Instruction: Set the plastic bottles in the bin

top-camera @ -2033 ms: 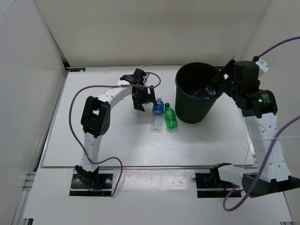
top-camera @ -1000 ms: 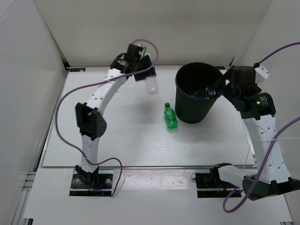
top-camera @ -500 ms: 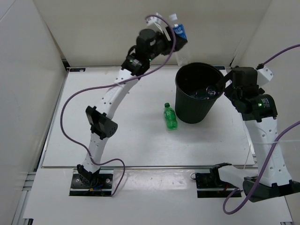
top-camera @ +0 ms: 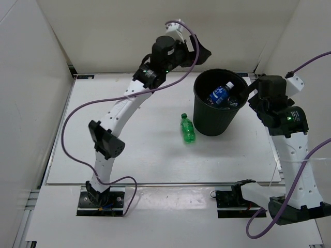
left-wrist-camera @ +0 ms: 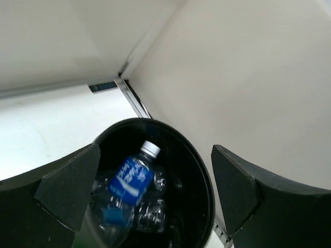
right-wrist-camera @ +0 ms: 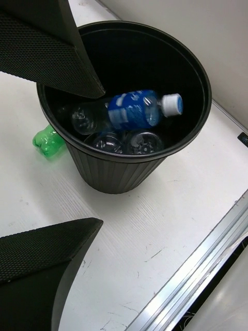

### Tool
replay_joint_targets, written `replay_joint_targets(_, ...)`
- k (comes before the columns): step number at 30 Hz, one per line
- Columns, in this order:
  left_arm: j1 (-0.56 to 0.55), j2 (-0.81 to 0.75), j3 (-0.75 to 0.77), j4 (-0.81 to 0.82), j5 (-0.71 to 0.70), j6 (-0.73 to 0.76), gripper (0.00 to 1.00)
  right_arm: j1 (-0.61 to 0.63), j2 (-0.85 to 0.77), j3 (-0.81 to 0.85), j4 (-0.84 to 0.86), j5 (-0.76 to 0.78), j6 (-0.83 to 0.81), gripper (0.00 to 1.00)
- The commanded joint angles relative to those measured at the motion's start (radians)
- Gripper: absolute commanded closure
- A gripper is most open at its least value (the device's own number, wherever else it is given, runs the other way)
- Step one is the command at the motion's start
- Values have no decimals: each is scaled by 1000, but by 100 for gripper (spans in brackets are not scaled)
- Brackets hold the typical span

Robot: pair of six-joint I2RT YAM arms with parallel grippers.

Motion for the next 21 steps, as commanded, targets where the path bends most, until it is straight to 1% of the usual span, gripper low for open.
replay_joint_targets(1, 10, -252, -86, 41, -64, 92, 0, 3, -2, 25, 5, 26, 5, 0)
replay_joint_targets(2, 10, -288, -142, 41, -87, 105, 0, 3, -2, 25, 5, 5, -10, 0)
replay_joint_targets(3, 10, -362, -270, 41, -99, 116, 0, 3, -2, 25, 14, 5, -11, 0)
replay_joint_targets(4, 10, -396, -341, 41, -99, 116, 0, 3, 7, 25, 14, -7, -21, 0)
replay_joint_targets(5, 34, -431, -416, 41, -99, 90, 0, 3, 7, 25, 14, -7, -21, 0)
replay_joint_targets(6, 49, -488, -558, 41, -73, 61, 0, 3, 7, 25, 14, -7, -21, 0)
replay_joint_targets(8, 101, -507, -665, 41, 0, -20, 0, 3, 7, 25, 14, -7, -32, 0)
replay_joint_targets(9, 123, -516, -732, 41, 105, -45, 0, 3, 7, 25, 14, -7, -32, 0)
replay_joint_targets(10, 146, -516, -765, 41, 155, -83, 0, 3, 7, 25, 23, -7, -32, 0)
replay_joint_targets(11, 198, -501, -789, 41, 204, -167, 0, 3, -2, 16, 24, -7, -41, 0)
replay_joint_targets(12, 224, -488, -812, 41, 261, -212, 0, 3, -2, 16, 24, -7, -41, 0)
replay_joint_targets(13, 246, -447, -838, 41, 374, -242, 4, 3, -2, 16, 24, -7, -41, 0)
replay_joint_targets(15, 293, -390, -839, 41, 503, -252, 12, 3, -11, 7, 24, 2, -41, 0)
replay_joint_targets(16, 293, -343, -839, 41, 578, -263, 12, 3, -20, -5, 24, 2, -41, 0)
replay_joint_targets(17, 302, -323, -854, 41, 596, -272, 12, 3, -20, -5, 24, 2, -50, 0)
replay_joint_targets(20, 303, -264, -875, 30, 637, -272, 7, 3, -20, -16, 24, 11, -50, 0)
replay_joint_targets(21, 292, -254, -891, 30, 637, -272, 7, 3, -30, -16, 24, 11, -50, 0)
